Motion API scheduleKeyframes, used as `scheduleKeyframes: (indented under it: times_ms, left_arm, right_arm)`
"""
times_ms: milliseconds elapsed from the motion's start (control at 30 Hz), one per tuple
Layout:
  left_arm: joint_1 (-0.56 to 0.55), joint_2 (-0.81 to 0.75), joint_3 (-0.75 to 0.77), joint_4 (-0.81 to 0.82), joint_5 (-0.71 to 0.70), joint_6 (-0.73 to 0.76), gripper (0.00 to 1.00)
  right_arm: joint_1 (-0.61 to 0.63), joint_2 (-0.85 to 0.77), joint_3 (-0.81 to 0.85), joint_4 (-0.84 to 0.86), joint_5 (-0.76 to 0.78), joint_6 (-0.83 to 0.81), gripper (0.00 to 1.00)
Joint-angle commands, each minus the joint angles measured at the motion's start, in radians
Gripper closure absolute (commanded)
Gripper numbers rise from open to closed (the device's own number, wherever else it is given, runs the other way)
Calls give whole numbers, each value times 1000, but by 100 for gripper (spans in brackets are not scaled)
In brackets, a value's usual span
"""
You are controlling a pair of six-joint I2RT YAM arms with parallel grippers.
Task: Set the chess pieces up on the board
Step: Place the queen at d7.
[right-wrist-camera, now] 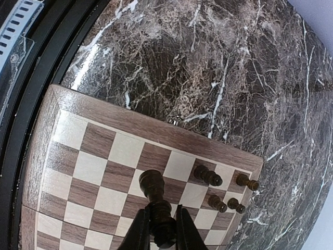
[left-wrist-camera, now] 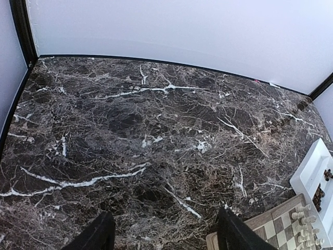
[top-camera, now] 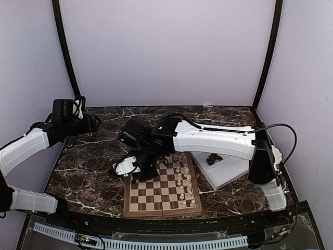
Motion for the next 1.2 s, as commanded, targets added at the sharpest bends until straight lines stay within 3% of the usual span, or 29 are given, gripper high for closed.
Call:
scheduleKeyframes:
  times_ms: [0, 1167]
  left_arm:
    - [6, -36, -9, -4, 37, -11, 31]
    - [6, -19, -6, 2, 122, -30, 31]
  right_arm:
    - [36, 44, 44, -27, 55, -27, 100]
    - [93, 146, 58, 35, 172, -22, 100]
